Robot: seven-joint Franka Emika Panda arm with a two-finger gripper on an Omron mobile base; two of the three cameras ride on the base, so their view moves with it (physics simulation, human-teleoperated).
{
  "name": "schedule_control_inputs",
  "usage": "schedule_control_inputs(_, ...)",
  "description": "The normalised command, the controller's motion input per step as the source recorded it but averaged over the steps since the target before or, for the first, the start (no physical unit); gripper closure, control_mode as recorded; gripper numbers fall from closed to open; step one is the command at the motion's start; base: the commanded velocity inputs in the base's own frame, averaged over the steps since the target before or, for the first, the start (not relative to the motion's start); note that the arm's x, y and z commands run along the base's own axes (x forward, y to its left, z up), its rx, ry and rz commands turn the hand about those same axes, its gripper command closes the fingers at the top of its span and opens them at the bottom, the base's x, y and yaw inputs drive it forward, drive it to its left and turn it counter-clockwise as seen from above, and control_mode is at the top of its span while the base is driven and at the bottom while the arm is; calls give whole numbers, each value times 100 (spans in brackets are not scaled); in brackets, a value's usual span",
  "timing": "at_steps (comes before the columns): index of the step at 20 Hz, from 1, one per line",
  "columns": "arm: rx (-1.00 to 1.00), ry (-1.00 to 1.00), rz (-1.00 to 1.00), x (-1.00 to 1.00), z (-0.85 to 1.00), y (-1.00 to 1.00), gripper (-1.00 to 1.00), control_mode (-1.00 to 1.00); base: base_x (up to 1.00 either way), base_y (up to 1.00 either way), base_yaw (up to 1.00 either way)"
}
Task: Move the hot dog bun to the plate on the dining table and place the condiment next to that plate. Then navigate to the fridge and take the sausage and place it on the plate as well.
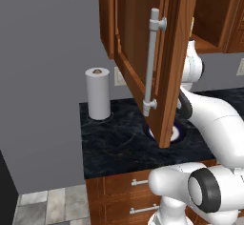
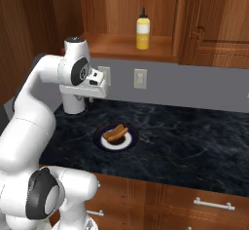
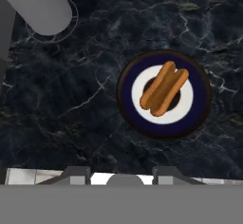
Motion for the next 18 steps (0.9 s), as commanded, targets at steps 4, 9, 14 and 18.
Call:
schedule_control_inputs(4,0,0,0,-3,-4,-1,-100,-100,0,0,0)
schedule_control_inputs(9,0,-2,-9,3,-52,-25,-100,-100,0,0,0)
schedule_control_inputs(14,3,-3,-9,11,-67,-49,-100,-100,0,0,0)
schedule_control_inputs(18,3,0,-7,30,-59,-33,-100,-100,0,0,0)
